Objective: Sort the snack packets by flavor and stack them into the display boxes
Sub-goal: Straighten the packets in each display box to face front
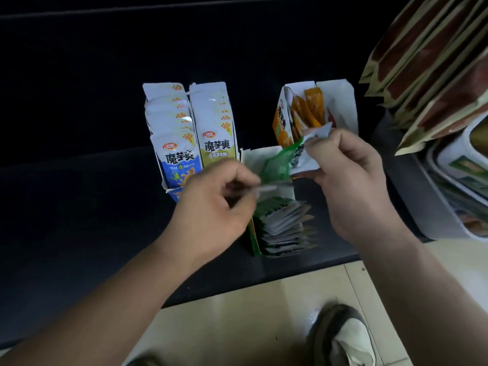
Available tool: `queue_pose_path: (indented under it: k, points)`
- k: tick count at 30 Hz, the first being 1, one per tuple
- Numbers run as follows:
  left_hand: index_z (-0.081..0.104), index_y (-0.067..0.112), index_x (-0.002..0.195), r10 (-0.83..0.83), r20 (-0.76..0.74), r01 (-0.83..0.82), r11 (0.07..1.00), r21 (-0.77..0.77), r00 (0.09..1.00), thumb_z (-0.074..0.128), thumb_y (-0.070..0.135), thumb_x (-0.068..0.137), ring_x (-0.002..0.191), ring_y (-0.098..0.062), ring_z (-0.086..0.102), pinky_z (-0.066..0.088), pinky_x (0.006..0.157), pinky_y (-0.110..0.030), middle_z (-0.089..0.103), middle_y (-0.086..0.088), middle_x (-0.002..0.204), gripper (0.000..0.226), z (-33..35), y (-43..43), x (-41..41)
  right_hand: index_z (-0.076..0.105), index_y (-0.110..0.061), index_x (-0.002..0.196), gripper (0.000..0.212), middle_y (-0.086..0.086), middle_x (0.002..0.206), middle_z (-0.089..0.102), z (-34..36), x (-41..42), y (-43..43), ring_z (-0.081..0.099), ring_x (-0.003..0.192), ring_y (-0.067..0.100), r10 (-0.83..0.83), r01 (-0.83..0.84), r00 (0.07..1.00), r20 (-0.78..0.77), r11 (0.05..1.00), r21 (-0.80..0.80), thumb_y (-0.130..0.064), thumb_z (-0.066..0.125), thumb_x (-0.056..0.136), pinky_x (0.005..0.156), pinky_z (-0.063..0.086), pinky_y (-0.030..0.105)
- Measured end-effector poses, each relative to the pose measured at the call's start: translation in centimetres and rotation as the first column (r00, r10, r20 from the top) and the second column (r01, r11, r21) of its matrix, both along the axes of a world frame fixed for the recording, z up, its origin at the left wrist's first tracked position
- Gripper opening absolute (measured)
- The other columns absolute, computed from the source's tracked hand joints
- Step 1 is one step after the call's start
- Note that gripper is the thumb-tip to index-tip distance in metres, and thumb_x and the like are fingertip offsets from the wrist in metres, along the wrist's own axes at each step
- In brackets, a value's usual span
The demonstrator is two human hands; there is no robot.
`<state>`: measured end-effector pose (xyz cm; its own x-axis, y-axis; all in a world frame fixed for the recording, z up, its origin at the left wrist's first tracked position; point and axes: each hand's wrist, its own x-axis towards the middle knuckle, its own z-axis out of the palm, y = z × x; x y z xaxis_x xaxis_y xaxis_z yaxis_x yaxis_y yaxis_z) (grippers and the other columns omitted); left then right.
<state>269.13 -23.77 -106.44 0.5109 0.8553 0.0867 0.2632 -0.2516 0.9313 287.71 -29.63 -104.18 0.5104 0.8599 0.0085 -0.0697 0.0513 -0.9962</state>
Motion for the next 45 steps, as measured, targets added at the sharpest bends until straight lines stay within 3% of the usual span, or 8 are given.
queue_pose_path:
  k: [7,14,20,33,35,38,43,45]
  points:
    - [0.08,0.014,0.102,-0.138,-0.189,0.198,0.916,0.348,0.972,0.076,0.007,0.079,0.099,-0.018,0.068,0.055,0.084,-0.038,0.074,0.007,0.099,0.024,-2.1,-0.2,0.1,0.044,-0.006,0.065,0.04,0.013,0.085,0.054,-0.1,-0.8,-0.1,0.065,0.076,0.02,-0.036,0.035,0.999,-0.006,0.998,-0.061,-0.005,0.069,0.096,0.086,0.06,0.062]
    - [0.077,0.017,0.088,-0.092,-0.107,0.117,0.959,0.259,0.99,0.078,0.014,0.087,0.085,-0.01,0.067,0.054,0.077,-0.038,0.071,0.012,0.085,0.004,-1.7,-0.6,0.1,0.058,0.003,0.07,0.055,0.029,0.083,0.06,-1.3,-0.5,-0.1,0.064,0.086,0.043,0.021,0.012,0.968,0.249,0.991,-0.133,-0.046,0.078,0.088,0.084,0.057,0.058]
    - [0.056,0.029,0.094,0.113,-0.008,-0.114,0.988,-0.107,0.994,0.08,0.021,0.09,0.071,-0.029,0.072,0.06,0.063,-0.054,0.074,-0.003,0.083,0.026,-1.4,0.0,0.9,0.077,-0.011,0.087,0.038,0.008,0.092,0.073,-1.1,-0.3,-0.3,0.067,0.088,0.015,0.045,-0.008,0.986,0.158,0.974,-0.228,-0.04,0.058,0.104,0.083,0.056,0.04]
    - [0.066,0.014,0.088,0.095,-0.06,-0.097,0.995,-0.023,0.994,0.061,0.017,0.103,0.08,-0.027,0.067,0.055,0.072,-0.049,0.07,-0.005,0.082,0.016,-1.7,1.2,0.5,0.07,-0.013,0.116,0.052,0.008,0.105,0.08,-1.6,1.7,0.1,0.073,0.101,0.029,0.014,-0.03,0.998,-0.057,0.96,-0.28,-0.043,0.028,0.112,0.079,0.058,0.039]
    - [0.071,0.013,0.092,0.033,-0.077,-0.027,0.997,0.071,0.996,0.061,0.013,0.102,0.084,-0.014,0.064,0.05,0.071,-0.032,0.066,0.0,0.092,0.014,-2.0,1.2,0.1,0.071,-0.012,0.114,0.054,0.011,0.102,0.079,-1.5,2.0,-0.5,0.074,0.099,0.03,0.021,-0.037,0.998,-0.061,0.959,-0.281,-0.043,0.028,0.112,0.08,0.057,0.042]
    - [0.079,0.012,0.105,-0.099,-0.108,0.11,0.989,0.103,0.989,0.063,-0.002,0.097,0.112,-0.01,0.062,0.042,0.084,-0.01,0.062,0.004,0.119,0.022,-2.4,0.4,-0.9,0.076,-0.012,0.105,0.047,0.013,0.095,0.079,-1.9,2.0,-2.1,0.073,0.095,0.032,0.013,-0.001,0.999,0.038,0.953,-0.303,-0.039,0.038,0.111,0.083,0.057,0.045]
    - [0.078,0.019,0.1,-0.101,-0.123,0.116,0.986,0.118,0.987,0.068,-0.01,0.086,0.085,0.002,0.062,0.049,0.068,-0.021,0.06,0.006,0.128,0.033,-2.6,-0.8,-1.5,0.079,-0.023,0.096,0.029,0.014,0.1,0.072,-2.9,1.1,-4.4,0.069,0.097,0.032,0.114,-0.055,0.978,0.177,0.95,-0.308,-0.047,0.063,0.093,0.095,0.055,0.059]
    - [0.076,0.022,0.109,-0.145,-0.136,0.163,0.978,0.13,0.98,0.076,0.015,0.085,0.102,-0.006,0.063,0.051,0.074,-0.024,0.054,0.009,0.139,0.026,-2.7,-1.2,-1.7,0.078,-0.028,0.1,0.027,0.006,0.113,0.07,-3.2,1.1,-4.6,0.07,0.103,0.019,0.161,-0.074,0.958,0.239,0.939,-0.335,-0.05,0.067,0.089,0.097,0.056,0.053]
